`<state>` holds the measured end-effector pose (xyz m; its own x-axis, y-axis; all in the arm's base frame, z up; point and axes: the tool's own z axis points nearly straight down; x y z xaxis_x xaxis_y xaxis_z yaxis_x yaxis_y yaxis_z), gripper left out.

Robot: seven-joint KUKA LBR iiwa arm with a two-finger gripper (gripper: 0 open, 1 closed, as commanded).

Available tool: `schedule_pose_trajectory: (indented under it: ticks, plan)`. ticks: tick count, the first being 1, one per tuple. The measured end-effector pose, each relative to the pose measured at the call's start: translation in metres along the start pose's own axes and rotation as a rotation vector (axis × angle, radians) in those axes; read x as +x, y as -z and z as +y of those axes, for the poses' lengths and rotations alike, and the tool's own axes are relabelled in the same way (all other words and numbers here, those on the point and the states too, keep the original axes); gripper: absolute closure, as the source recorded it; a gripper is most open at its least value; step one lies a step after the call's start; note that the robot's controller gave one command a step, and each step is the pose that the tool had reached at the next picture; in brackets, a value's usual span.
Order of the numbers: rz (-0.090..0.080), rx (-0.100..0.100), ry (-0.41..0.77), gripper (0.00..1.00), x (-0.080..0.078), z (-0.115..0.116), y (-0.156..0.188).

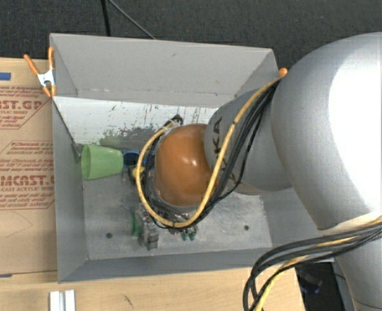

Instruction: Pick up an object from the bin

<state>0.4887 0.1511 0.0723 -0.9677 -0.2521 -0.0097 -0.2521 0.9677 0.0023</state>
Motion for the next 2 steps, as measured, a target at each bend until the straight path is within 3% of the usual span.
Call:
schedule_pose_trajectory:
  ticks: [1, 2]
  plan:
    - [0.004, 0.001, 0.0, 0.0, 0.0015, -0.0004, -0.0011]
    - [-0.003, 0.002, 0.08, 0.0, 0.0013, 0.0067, -0.0004]
